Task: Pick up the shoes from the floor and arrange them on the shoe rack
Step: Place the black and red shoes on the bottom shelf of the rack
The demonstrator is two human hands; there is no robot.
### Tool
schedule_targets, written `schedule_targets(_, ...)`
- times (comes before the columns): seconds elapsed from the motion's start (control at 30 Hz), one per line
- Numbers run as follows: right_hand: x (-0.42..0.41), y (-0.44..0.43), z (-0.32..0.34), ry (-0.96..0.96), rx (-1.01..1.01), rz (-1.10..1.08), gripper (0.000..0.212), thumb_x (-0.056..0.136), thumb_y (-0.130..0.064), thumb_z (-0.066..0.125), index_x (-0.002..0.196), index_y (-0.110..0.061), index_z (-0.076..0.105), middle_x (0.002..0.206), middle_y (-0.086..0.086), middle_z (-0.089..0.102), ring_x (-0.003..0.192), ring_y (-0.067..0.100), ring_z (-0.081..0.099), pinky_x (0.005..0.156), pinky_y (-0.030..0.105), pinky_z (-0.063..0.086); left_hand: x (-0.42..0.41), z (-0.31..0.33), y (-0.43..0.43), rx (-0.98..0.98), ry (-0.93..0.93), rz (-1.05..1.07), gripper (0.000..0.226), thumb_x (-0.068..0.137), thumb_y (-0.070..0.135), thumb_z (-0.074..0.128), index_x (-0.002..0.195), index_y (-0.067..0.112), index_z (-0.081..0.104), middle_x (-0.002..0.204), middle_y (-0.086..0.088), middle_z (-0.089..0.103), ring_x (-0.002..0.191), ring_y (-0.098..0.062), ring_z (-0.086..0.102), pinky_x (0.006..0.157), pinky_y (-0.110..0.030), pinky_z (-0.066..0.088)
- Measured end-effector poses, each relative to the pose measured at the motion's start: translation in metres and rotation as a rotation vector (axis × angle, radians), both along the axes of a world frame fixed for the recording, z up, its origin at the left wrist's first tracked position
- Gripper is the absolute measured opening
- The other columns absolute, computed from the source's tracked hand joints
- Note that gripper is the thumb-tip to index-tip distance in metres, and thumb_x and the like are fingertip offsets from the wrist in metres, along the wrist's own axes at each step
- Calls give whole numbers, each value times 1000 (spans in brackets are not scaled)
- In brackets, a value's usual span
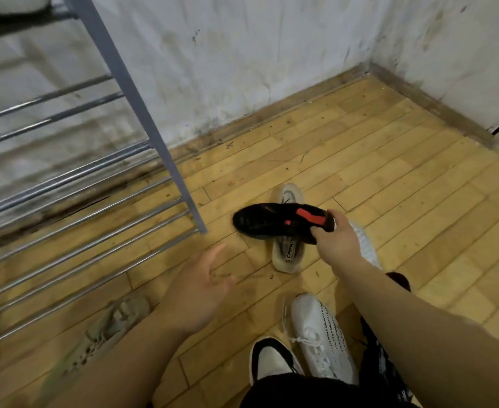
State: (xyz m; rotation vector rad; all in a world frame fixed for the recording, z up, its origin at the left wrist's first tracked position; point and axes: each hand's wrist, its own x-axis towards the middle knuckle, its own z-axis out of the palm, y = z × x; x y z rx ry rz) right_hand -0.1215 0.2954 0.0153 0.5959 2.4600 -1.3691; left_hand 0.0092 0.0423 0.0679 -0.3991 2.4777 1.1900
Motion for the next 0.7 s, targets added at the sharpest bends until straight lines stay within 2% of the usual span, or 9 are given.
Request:
schedule_targets(0.1, 30, -7, 41, 25, 19, 220, 55, 91, -30, 66, 141, -36, 45, 115, 2, 63, 89, 26, 69, 74, 43, 61, 15, 13, -17, -98, -11, 2, 81, 91, 59, 66, 155, 60, 16, 171, 8, 16, 154, -18, 24, 119, -45, 35)
schedule_targets(0.17, 48, -18, 74, -37, -119, 348, 49, 91, -27, 70, 135, -38, 52, 112, -1, 64, 89, 22, 71, 74, 40, 63, 28, 30, -25, -260, -8, -93, 90, 88, 67, 64, 155, 62, 4, 172, 9, 0, 158, -21, 8, 124, -48, 23)
schedule_targets(0.23, 63, -34, 109, -137, -332, 431, 44, 92, -18, 71, 130, -36, 59, 111, 4, 68, 90, 21, 74, 69, 33, 61, 43, 55, -35, -383, 21, -218, 97, 85, 75, 60, 155, 61, -6, 172, 10, -4, 159, -20, 1, 125, -48, 16)
schedule_targets(0.33, 78, -65, 161, -198, -564, 495, 42, 94, -9, 68, 127, -35, 65, 116, 8, 69, 92, 25, 75, 62, 28, 58, 72, 101, -66, -313, 63, -228, 98, 80, 78, 61, 149, 71, -8, 165, 20, 28, 148, -11, 35, 117, -39, 36)
schedule_targets(0.4, 88, -88, 192, -194, -614, 558, 39, 95, -9, 67, 126, -34, 67, 118, 8, 69, 88, 26, 73, 57, 26, 56, 98, 131, -90, -294, 91, -198, 95, 79, 81, 59, 145, 76, -8, 158, 22, 39, 139, -8, 44, 113, -35, 40)
schedule_targets(0.47, 99, -115, 218, -183, -606, 641, 38, 96, -12, 66, 126, -36, 67, 120, 4, 71, 88, 26, 74, 62, 29, 59, 127, 162, -113, -326, 112, -176, 94, 73, 93, 48, 143, 76, -11, 156, 21, 36, 141, -7, 40, 114, -32, 35)
schedule_targets(0.57, 124, -159, 260, -186, -605, 773, 43, 98, -13, 64, 134, -36, 61, 117, 1, 74, 96, 28, 75, 75, 33, 64, 178, 205, -138, -413, 92, -133, 110, 64, 102, 44, 146, 69, -20, 147, 21, 28, 135, -8, 36, 110, -34, 37)
schedule_targets(0.63, 144, -187, 289, -190, -593, 877, 47, 99, -13, 63, 139, -36, 56, 116, 1, 73, 94, 25, 74, 72, 31, 64, 211, 227, -152, -508, 93, -90, 121, 63, 100, 51, 149, 62, -26, 140, 17, 26, 129, -12, 38, 107, -38, 42)
schedule_targets(0.7, 167, -212, 316, -163, -539, 997, 51, 100, -13, 62, 143, -37, 50, 121, 2, 71, 95, 23, 73, 68, 29, 62, 244, 241, -168, -570, 148, -18, 124, 64, 93, 57, 154, 57, -20, 132, 15, 31, 124, -14, 43, 104, -39, 45)
